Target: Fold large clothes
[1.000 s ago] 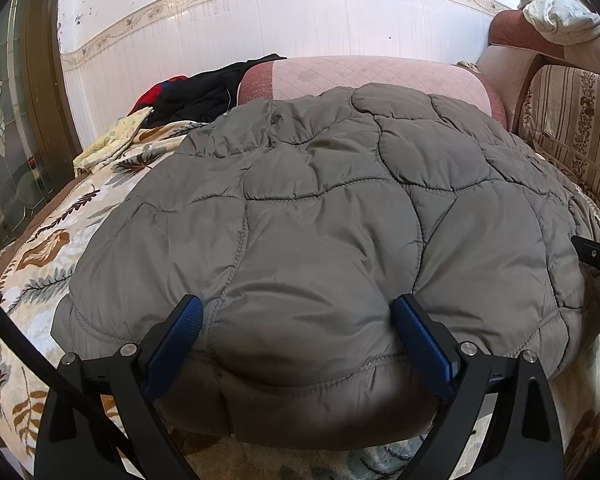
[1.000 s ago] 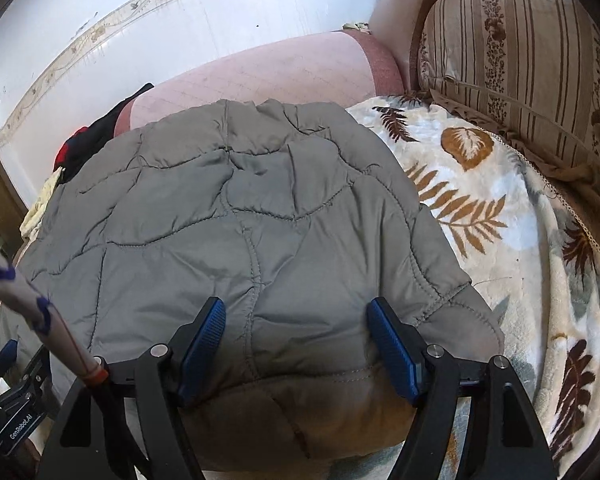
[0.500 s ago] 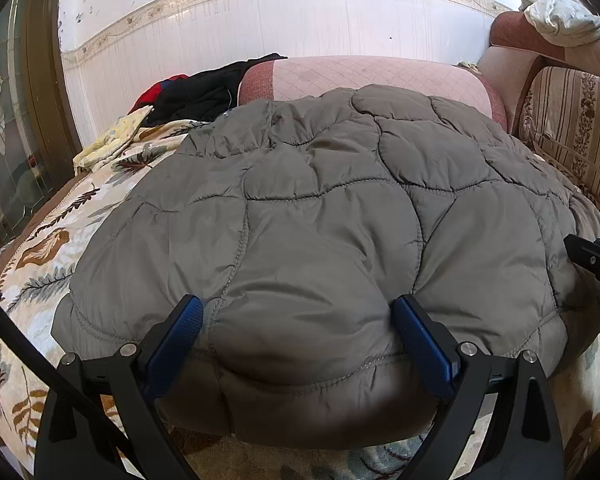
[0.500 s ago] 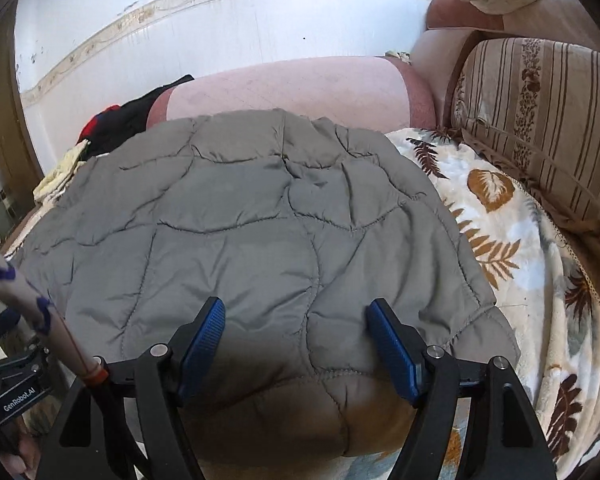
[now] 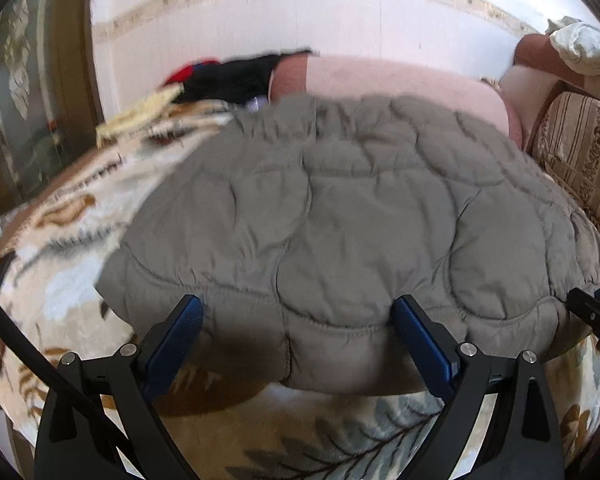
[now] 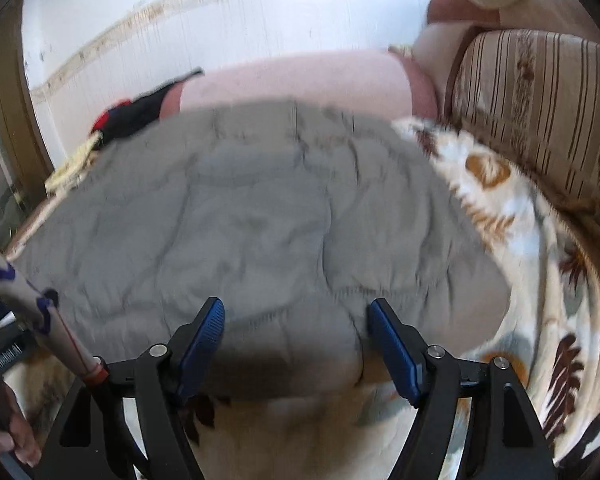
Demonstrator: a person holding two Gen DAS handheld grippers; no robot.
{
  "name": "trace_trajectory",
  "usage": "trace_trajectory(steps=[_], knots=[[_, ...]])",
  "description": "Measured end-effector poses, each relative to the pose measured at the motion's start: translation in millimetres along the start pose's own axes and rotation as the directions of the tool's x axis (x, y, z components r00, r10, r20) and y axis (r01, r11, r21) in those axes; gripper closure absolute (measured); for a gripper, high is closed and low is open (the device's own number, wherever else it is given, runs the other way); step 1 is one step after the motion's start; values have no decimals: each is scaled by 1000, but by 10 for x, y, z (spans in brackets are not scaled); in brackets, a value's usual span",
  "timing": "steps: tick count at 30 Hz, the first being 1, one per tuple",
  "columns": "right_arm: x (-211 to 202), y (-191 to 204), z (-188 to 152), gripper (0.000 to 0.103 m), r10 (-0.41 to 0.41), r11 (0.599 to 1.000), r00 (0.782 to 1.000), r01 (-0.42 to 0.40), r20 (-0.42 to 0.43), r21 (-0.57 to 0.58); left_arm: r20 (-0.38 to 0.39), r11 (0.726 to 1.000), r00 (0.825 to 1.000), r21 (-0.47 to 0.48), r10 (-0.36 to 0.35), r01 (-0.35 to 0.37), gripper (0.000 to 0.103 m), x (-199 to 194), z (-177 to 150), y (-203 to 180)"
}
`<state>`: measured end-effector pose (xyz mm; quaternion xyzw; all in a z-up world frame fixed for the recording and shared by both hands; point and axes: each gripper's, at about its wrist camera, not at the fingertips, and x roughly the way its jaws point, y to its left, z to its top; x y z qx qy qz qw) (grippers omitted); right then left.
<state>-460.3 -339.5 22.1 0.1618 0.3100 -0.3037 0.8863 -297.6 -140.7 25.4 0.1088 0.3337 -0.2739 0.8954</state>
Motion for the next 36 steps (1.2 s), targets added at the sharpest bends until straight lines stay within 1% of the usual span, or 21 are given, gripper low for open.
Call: trace_trajectory(steps=[2,5,9,13,15,17,19,21,23,24,25,26,27,29,30,31,32,34,35,36], knots=[[28,18,1,20,-2,1000,1000,2,-5,-21,-13,1000,1000,15,0,0,6,44,-8,-8],[-22,49,-26,19,0,999,1000,0,-1,-41,-10,1000,1000,10,-18,18,6,-64,-37,16],[-383,123,-139,19,65,997,996,-62,68,-48,0,998,999,-37,-46,46,6,-347,-162,120],[-720,223,-288,19,82,994,990,-74,116,-76,21,996,999,-78,-48,49,6,-668,-245,217],[-879,255,-312,19,97,992,987,-86,129,-90,58,994,997,-90,-54,59,6,-927,-226,255],[-1050,280,-286,19,111,990,983,-97,148,-98,112,993,992,-92,-58,68,6,-1220,-161,287],[-1266,314,-202,19,130,988,975,-112,181,-106,161,993,985,-88,-65,80,6,-1543,-52,301],[-1527,336,-56,19,155,985,965,-136,210,-104,226,994,972,-76,-63,82,5,-1875,94,316],[-1864,347,129,18,169,983,947,-144,272,-110,293,996,955,-57,-45,64,0,-2244,255,321],[-1985,345,182,15,169,984,940,-141,297,-113,317,997,948,-53,-34,54,0,-2411,322,323],[-2129,351,241,11,171,983,930,-139,325,-117,332,998,943,-51,-27,46,0,-2509,377,332],[-2313,356,303,9,175,983,917,-140,358,-122,348,998,937,-47,-18,37,0,-2644,419,332],[-2409,367,315,8,178,982,910,-141,374,-124,354,999,935,-44,-4,20,0,-2749,447,322],[-2619,397,308,5,185,981,895,-142,406,-134,340,999,940,-41,32,-20,0,-2849,460,299],[-2684,427,269,1,178,982,892,-131,415,-139,313,999,949,-30,43,-36,0,-2859,446,279],[-2725,456,221,1,165,983,892,-115,421,-142,286,998,957,-16,58,-56,0,-2870,412,251],[-2752,488,143,1,149,985,894,-98,423,-139,264,996,961,5,82,-86,0,-2863,352,204],[-2749,506,-2,0,132,989,899,-91,418,-117,244,992,964,39,107,-120,0,-2834,184,146],[-2747,509,-103,0,121,991,900,-86,419,-102,232,991,966,41,111,-124,0,-2814,92,132],[-2741,505,-198,0,117,992,900,-88,420,-88,224,994,970,34,96,-107,0,-2797,8,136]])
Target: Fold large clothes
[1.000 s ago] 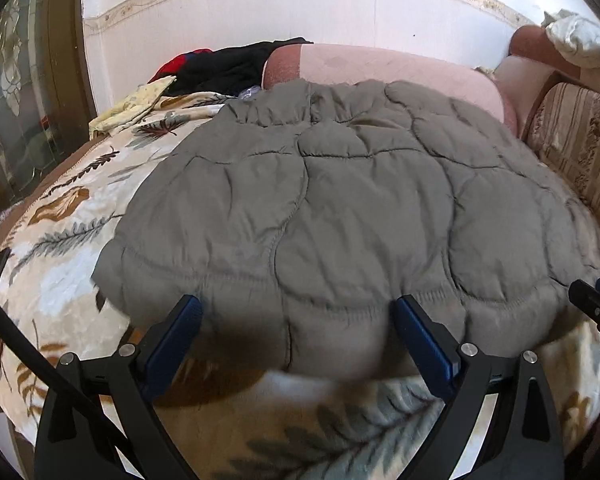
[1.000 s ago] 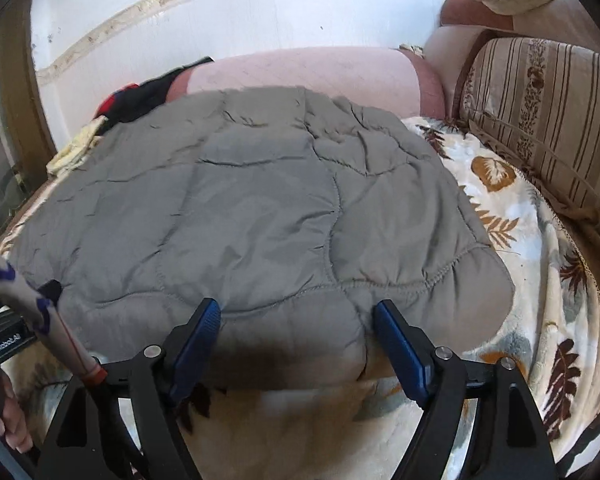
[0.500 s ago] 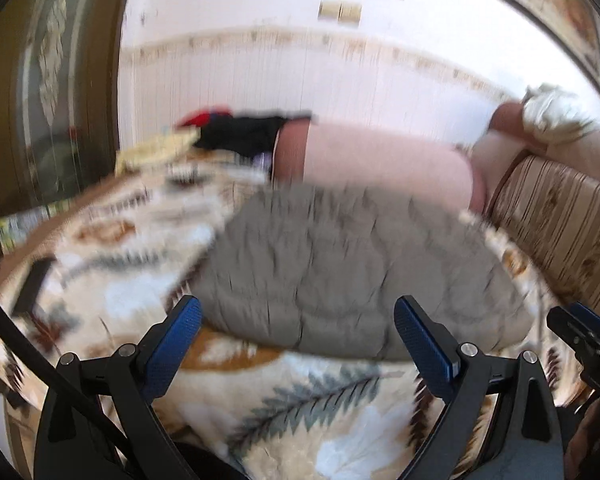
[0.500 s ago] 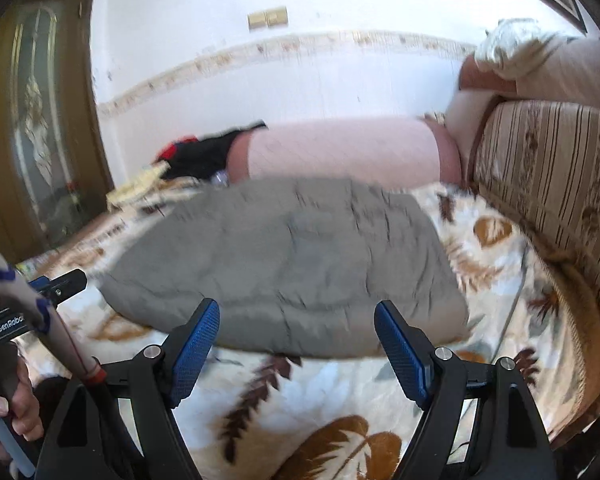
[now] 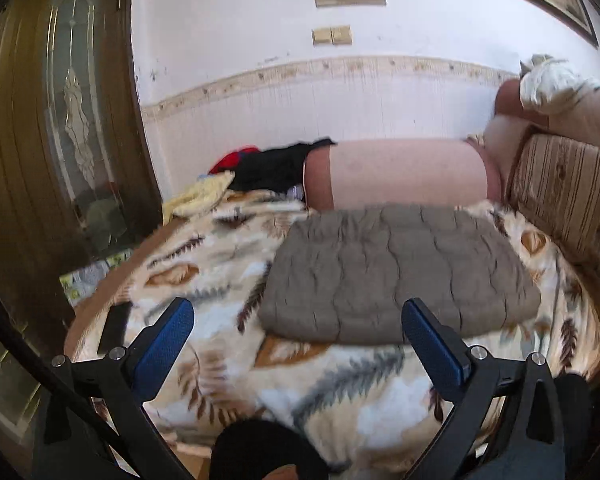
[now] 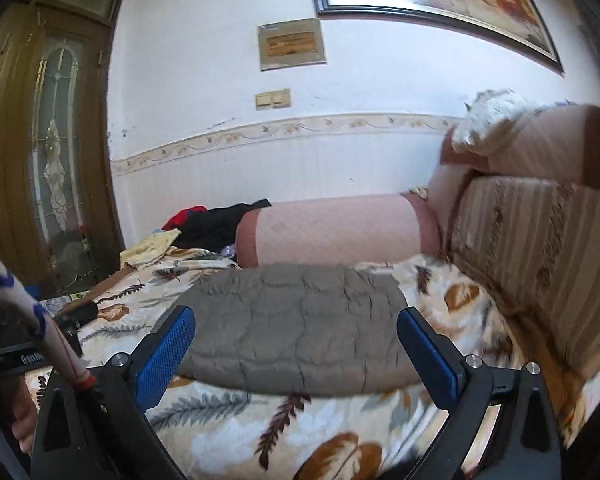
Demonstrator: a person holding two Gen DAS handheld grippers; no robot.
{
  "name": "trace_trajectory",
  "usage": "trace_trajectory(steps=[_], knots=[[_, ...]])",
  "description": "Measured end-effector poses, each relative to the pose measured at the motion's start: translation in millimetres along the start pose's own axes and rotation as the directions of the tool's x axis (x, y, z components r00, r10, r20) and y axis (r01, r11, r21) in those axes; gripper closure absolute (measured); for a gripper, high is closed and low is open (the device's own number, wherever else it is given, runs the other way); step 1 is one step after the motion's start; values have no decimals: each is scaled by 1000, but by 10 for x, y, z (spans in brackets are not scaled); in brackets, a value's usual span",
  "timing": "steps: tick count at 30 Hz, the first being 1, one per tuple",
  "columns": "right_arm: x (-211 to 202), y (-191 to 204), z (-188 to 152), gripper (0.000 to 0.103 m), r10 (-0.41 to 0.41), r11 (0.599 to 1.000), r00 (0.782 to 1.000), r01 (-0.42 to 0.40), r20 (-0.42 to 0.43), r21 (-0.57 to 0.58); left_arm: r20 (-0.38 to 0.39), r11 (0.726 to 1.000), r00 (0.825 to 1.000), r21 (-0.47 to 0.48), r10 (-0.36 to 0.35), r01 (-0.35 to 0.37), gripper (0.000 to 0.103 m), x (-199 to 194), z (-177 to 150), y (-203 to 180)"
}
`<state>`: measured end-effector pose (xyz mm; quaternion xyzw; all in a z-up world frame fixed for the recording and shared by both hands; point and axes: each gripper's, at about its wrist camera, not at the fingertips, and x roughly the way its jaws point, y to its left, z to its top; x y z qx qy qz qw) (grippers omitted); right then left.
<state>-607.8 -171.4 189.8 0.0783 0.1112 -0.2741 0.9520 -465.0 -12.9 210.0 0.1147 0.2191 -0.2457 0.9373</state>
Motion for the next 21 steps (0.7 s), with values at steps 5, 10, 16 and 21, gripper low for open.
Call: trace_trajectory(steps=[5,10,16,21], knots=[[-7,199,-206,0,-13,996,1000,12,-12,-84,15,994,994,-7,106,-106,0,2,-136,-28],[-28,256,-171,0,17,994,999,-14,30,-112,-21,993,994,46,110,-108,0,90,-92,-94],[78,289,-191,0,16,991,1000,-12,23,-136,-87,998,996,53,36,-32,0,302,-140,-103],[304,313,-276,0,27,993,999,-31,-36,-117,-120,997,991,50,57,-52,0,496,-210,-63]])
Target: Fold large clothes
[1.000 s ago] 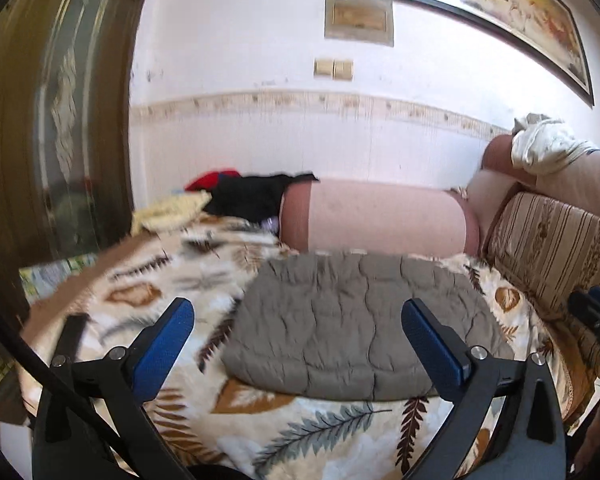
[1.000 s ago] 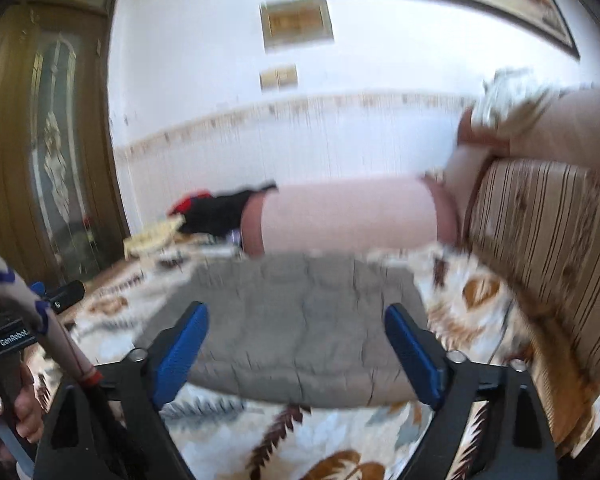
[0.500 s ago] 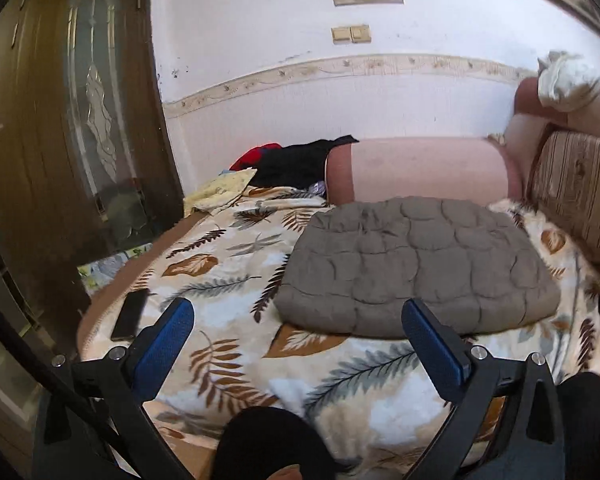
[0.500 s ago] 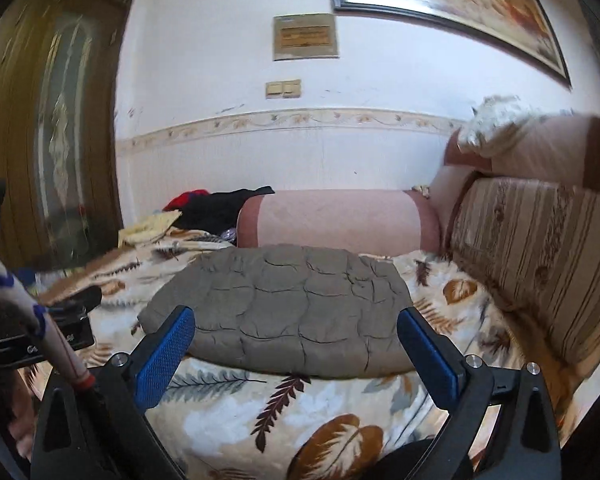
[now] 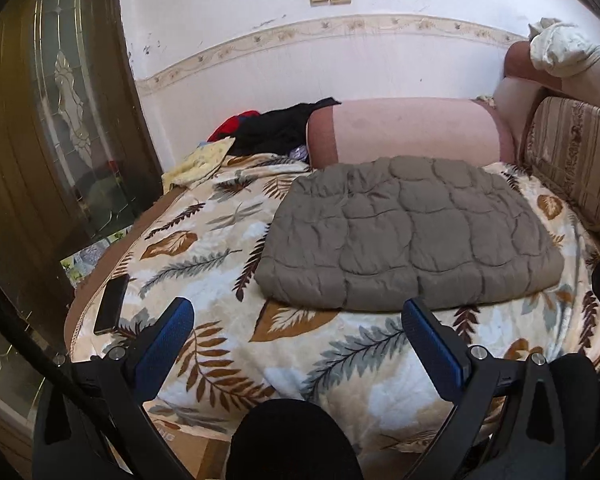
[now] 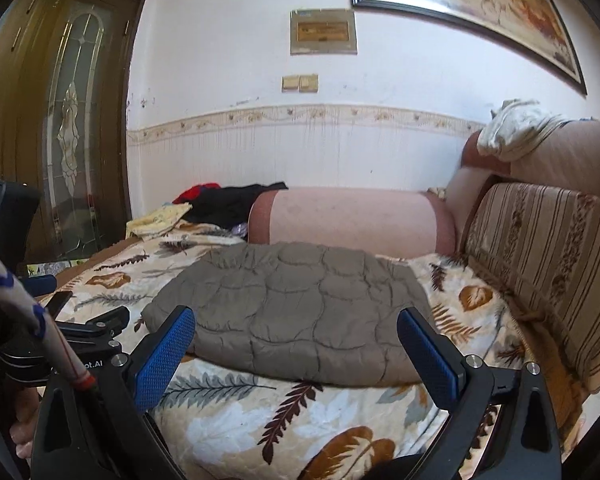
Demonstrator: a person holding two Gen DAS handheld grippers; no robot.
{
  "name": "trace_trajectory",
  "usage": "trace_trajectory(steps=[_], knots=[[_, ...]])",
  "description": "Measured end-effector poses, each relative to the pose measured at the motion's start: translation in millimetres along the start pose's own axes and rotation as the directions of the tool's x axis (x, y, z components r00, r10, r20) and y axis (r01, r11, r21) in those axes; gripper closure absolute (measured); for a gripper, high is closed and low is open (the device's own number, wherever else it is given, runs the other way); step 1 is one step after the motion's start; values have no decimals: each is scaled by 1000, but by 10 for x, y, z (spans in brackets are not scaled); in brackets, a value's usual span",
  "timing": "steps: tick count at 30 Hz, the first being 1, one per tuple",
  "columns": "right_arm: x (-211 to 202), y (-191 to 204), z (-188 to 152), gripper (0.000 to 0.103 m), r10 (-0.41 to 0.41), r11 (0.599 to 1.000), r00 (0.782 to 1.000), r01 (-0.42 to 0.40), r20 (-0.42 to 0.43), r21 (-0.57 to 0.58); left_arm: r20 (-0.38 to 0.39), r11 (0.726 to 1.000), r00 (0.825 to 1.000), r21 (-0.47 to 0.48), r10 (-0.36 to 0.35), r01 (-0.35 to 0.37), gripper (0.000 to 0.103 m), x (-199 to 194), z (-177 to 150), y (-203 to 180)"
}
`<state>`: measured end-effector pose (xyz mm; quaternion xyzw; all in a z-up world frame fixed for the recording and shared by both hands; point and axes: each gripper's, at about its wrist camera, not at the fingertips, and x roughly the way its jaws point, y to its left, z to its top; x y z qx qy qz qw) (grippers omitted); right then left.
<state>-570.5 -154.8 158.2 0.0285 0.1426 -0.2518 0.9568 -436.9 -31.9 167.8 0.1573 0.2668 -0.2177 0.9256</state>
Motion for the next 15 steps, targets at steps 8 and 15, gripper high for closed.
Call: trace_trajectory(steps=[8,15], knots=[[242,79,-118,0,7,1000,997,-9,-70,-29,-71,1000,997,4,-19,20,0,318,-94,-43],[355,35,-131,0,-1,1000,995,-1,-101,-22,-99,999,995,24,-30,32,0,438,-108,-86]])
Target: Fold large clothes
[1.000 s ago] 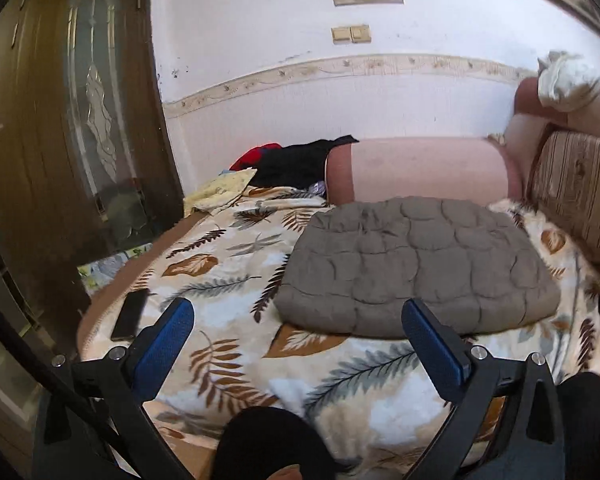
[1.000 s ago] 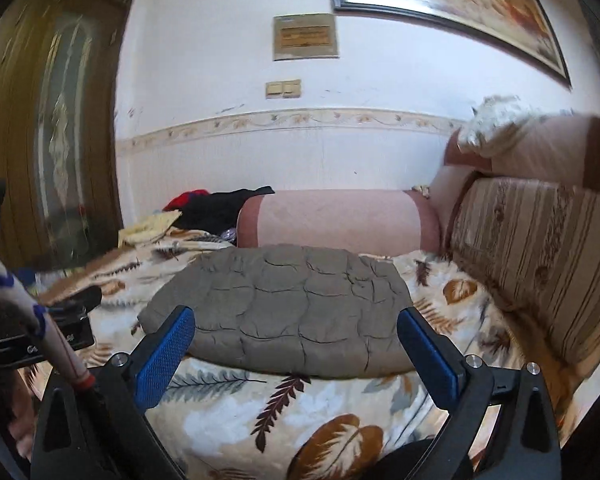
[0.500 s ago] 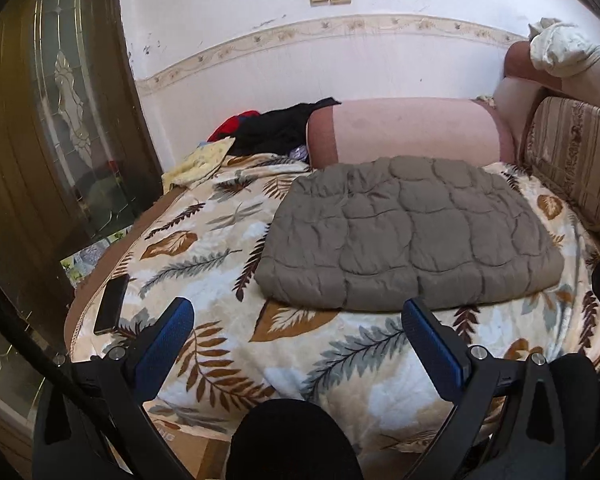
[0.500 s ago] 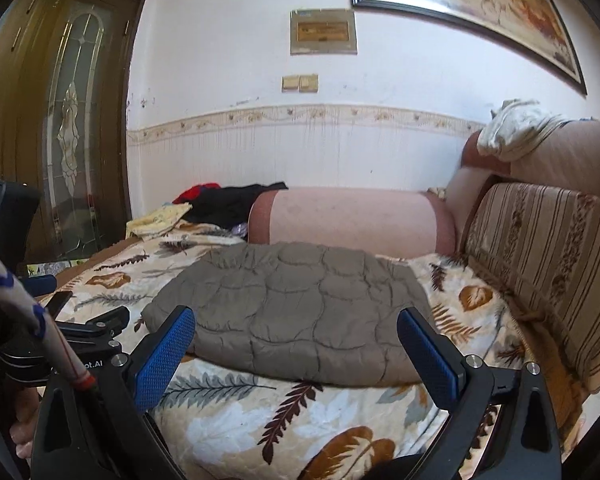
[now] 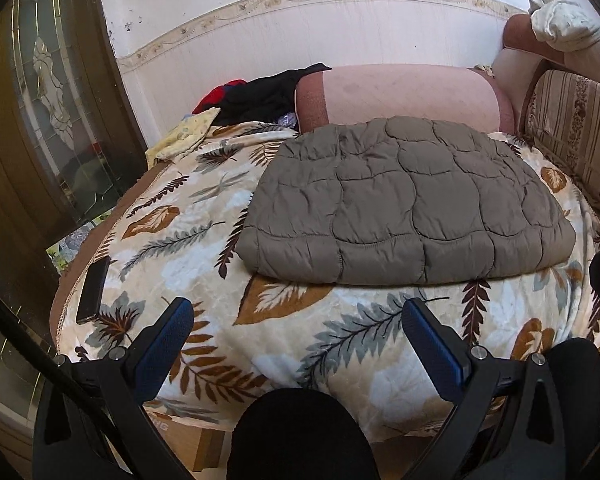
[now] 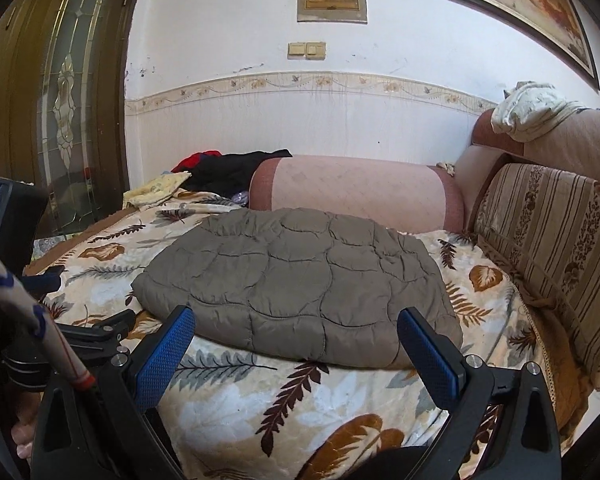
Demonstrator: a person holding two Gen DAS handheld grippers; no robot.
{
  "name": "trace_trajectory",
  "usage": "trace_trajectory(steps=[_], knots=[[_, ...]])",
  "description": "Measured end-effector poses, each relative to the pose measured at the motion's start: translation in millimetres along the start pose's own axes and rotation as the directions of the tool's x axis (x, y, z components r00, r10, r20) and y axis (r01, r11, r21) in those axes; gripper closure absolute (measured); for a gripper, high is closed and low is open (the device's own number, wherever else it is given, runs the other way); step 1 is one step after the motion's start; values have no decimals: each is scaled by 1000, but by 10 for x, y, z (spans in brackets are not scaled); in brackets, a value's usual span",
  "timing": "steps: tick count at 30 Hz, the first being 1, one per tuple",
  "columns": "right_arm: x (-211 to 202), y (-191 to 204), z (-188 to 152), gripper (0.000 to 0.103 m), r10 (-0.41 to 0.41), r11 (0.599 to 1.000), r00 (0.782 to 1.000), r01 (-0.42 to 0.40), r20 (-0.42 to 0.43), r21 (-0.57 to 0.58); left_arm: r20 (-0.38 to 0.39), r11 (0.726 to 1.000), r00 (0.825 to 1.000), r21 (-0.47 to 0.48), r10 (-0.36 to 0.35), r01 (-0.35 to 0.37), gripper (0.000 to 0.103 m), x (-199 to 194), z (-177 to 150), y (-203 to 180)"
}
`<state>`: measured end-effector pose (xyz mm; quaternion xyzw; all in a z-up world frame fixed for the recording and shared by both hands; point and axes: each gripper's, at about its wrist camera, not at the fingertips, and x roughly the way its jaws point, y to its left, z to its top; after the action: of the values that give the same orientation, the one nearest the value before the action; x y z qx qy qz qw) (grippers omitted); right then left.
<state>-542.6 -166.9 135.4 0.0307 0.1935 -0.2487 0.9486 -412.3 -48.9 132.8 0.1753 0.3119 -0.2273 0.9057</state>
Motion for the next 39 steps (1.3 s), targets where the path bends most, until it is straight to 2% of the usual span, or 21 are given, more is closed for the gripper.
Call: trace_trajectory(steps=[14,39], knots=[[161,-35,-69,0,-4,1000,998,4,-56,7,-48,1000,999,13,-15,16,0,182,-58,-65],[105,-32,-120,0,-1,1000,997,2,-77,16,-55,1000,998,3,-12,12,0,128,-100,-28]])
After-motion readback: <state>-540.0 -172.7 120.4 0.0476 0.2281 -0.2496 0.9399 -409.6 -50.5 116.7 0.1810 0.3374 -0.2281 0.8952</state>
